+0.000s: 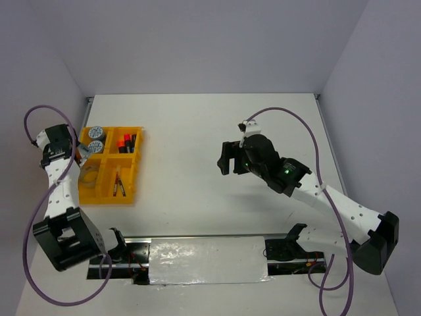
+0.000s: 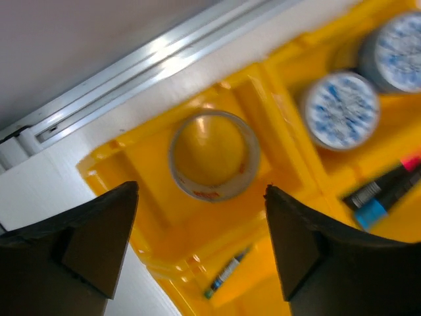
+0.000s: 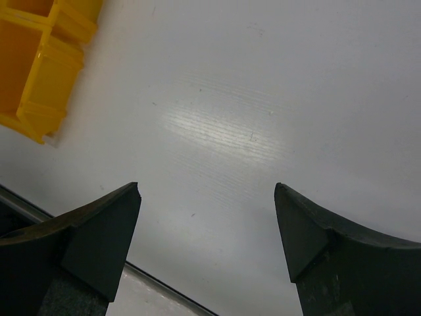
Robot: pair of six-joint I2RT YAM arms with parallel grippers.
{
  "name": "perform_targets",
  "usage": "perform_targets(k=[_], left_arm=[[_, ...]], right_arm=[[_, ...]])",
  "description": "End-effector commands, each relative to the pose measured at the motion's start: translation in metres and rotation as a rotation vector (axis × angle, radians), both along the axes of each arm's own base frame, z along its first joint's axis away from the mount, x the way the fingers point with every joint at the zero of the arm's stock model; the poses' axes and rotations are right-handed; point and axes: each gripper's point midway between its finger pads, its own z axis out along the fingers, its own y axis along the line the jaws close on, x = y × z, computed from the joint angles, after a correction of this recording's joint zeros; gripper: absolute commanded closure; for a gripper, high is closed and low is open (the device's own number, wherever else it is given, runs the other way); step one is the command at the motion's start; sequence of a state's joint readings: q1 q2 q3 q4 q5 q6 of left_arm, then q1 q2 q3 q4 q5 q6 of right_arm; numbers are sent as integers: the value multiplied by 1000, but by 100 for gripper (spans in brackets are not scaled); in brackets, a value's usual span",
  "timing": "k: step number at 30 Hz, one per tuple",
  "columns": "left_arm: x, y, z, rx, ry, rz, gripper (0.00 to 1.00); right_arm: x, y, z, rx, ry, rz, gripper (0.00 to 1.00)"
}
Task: Sort the stationery into containers
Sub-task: Place the stationery in the storage box, then reset both arms
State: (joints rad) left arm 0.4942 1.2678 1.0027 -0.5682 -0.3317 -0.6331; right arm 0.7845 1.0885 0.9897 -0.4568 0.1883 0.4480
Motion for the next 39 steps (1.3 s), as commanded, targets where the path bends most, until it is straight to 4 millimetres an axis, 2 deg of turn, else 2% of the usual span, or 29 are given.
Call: perform_targets(k=[1, 2, 3, 4, 5, 6, 7, 8, 9, 10, 11, 12, 13, 14, 15, 18, 19, 21, 23, 28, 34, 39], left_arm=[[30, -47, 59, 75, -172, -257, 1], [32, -74, 64, 75, -162, -350, 1], [32, -88, 76, 90, -179, -409, 1], [25, -101, 92, 125, -203, -483, 1], [14, -122, 89, 108, -179, -558, 1], [5, -131, 92, 111, -185, -598, 1], [-10, -137, 105, 147, -221, -636, 1], [-27, -143, 101, 139, -191, -660, 1], [-38, -144, 100, 154, -188, -677, 1], [-55, -145, 113, 186, -243, -679, 1], [-66, -145, 114, 195, -247, -680, 1], [-85, -147, 123, 219, -289, -690, 1], [-94, -150, 129, 229, -322, -700, 1], [-102, -153, 135, 236, -354, -708, 1], [-119, -157, 146, 248, -400, -723, 1], [-151, -161, 163, 232, -462, -705, 1], [-159, -155, 156, 230, -436, -669, 1], [-159, -164, 145, 214, -456, -743, 1], [-159, -176, 150, 204, -503, -811, 1], [-171, -168, 159, 235, -547, -769, 1], [-177, -162, 160, 243, -568, -728, 1], [-179, -161, 159, 242, -580, -738, 1]], right_arm=[[3, -14, 37, 14, -94, -38, 11], [0, -21, 46, 15, -117, -47, 10], [-1, -33, 46, -17, -127, -79, 3], [-5, -45, 56, -14, -151, -112, 0], [-7, -63, 55, -60, -156, -169, 0], [-9, -73, 59, -77, -169, -196, 0], [-15, -86, 73, -66, -196, -226, 0], [-21, -97, 71, -100, -188, -240, 0], [-24, -108, 77, -113, -201, -268, 0], [-32, -118, 94, -84, -225, -280, 0], [-42, -129, 92, -114, -206, -282, 0], [-49, -135, 99, -101, -215, -285, 0], [-61, -147, 118, -53, -259, -282, 0], [-70, -156, 121, -49, -265, -276, 0], [-85, -171, 141, 14, -316, -282, 0], [-116, -193, 152, 62, -343, -239, 0], [-131, -205, 164, 111, -382, -227, 0], [-147, -215, 162, 117, -384, -205, 0], [-161, -229, 158, 98, -393, -215, 0], [-178, -250, 151, 3, -437, -280, 0], [-193, -260, 154, 55, -468, -329, 0], [-195, -263, 148, 48, -454, -353, 0]])
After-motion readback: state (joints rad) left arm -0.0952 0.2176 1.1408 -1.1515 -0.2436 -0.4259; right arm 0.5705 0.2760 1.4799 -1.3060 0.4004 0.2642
